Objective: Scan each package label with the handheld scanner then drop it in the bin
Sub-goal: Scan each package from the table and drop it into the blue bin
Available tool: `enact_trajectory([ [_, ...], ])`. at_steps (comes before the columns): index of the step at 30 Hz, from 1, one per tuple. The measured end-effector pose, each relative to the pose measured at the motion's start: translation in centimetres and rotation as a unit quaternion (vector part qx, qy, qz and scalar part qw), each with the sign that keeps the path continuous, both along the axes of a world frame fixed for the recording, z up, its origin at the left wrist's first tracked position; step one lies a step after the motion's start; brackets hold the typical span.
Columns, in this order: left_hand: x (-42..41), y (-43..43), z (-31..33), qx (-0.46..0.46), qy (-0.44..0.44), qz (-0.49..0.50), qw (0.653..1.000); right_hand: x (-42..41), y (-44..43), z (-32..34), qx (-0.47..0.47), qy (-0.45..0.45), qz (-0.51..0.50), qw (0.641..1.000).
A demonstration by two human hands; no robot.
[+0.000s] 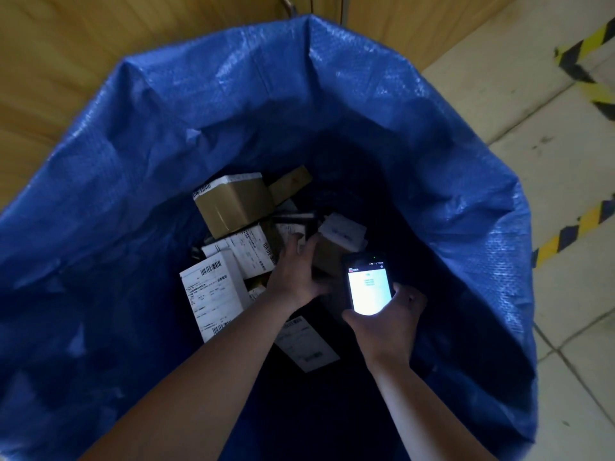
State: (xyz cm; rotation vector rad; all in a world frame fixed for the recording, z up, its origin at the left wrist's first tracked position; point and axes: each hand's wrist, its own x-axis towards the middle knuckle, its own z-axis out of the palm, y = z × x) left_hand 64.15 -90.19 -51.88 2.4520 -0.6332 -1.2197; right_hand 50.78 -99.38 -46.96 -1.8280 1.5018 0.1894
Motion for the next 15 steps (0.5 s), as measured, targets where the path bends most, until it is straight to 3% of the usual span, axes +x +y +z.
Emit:
enact_trajectory([
  [7,0.6,2.7,3.1,0.015,-0.021,0.002,1.0,-0.4,0.7,2.9,0.029,-0.002,-0.009,1.0],
  [15,1.9,4.2,10.9,-0.037,-0.012,-0.019,0.999,-1.2,3.2,10.5,-0.004,-0.025,-0.047,0.999],
])
